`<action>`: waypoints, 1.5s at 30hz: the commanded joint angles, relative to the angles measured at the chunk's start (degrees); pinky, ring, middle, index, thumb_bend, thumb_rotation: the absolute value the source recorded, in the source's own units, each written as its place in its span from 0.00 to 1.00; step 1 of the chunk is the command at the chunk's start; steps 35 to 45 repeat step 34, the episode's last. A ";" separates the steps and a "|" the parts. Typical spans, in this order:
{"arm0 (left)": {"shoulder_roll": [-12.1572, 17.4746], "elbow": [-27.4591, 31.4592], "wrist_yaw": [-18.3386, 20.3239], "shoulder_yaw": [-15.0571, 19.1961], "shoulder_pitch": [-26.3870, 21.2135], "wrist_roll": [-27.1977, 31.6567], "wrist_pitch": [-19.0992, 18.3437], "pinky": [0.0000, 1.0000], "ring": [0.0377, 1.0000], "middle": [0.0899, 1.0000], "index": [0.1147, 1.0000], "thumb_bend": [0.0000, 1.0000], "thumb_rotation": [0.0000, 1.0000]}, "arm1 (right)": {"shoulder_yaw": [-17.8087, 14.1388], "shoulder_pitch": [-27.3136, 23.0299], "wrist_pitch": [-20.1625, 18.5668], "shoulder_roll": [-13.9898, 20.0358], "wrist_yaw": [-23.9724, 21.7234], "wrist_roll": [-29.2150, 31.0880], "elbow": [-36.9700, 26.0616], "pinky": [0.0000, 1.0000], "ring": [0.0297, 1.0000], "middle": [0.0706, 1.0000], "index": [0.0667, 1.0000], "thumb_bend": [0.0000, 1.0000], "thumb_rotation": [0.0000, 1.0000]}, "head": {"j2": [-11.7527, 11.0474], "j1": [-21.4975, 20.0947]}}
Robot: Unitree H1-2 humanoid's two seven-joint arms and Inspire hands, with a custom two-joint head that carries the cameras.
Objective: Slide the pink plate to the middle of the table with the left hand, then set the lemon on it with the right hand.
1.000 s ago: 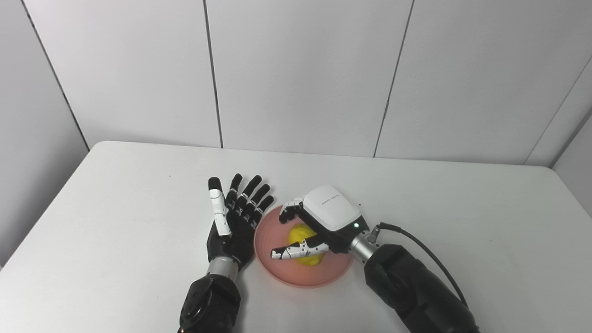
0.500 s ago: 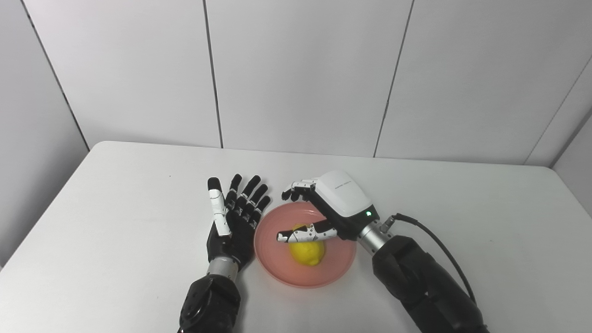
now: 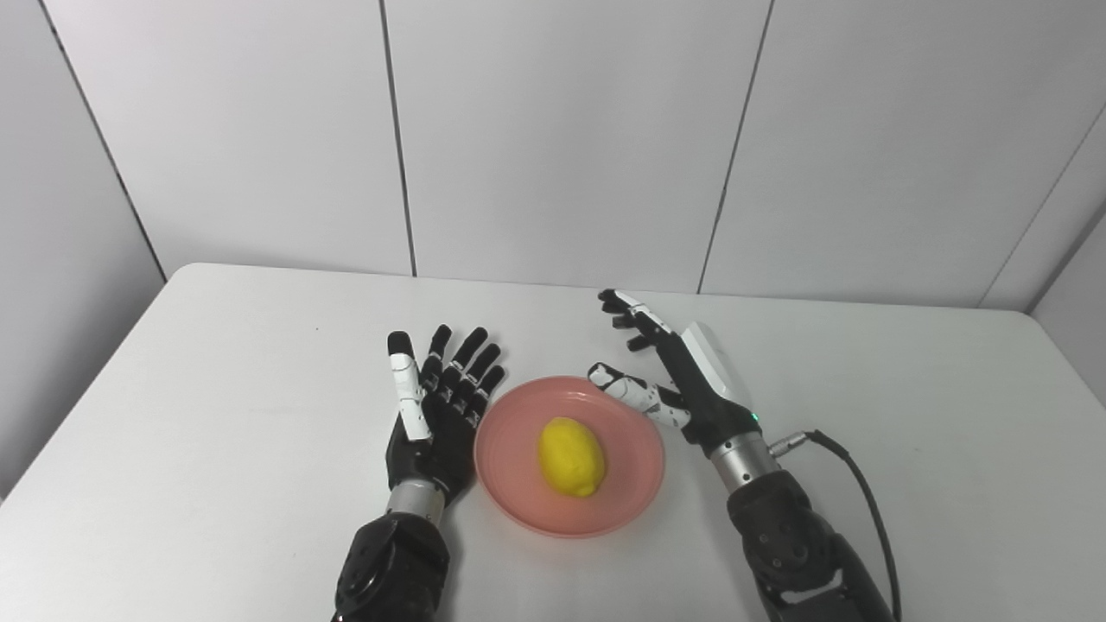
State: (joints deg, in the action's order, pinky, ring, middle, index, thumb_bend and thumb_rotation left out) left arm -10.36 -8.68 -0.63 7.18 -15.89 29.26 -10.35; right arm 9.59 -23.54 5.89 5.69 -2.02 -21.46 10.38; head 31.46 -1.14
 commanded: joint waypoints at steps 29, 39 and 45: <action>5.89 -13.24 1.19 -3.71 -3.33 -19.40 16.05 1.00 0.98 0.95 0.97 0.89 0.91 | -17.57 0.99 1.79 -11.30 2.27 32.79 11.99 0.99 0.96 0.97 1.00 0.77 0.96 | 0.48 -0.26; 6.53 -14.20 0.57 -4.07 -3.90 -21.38 16.84 1.00 0.98 0.96 0.96 0.91 0.90 | -17.53 1.29 2.44 -12.01 2.86 32.99 13.74 0.99 0.96 0.96 1.00 0.76 0.96 | 0.78 -0.10; 6.53 -14.20 0.57 -4.07 -3.90 -21.38 16.84 1.00 0.98 0.96 0.96 0.91 0.90 | -17.53 1.29 2.44 -12.01 2.86 32.99 13.74 0.99 0.96 0.96 1.00 0.76 0.96 | 0.78 -0.10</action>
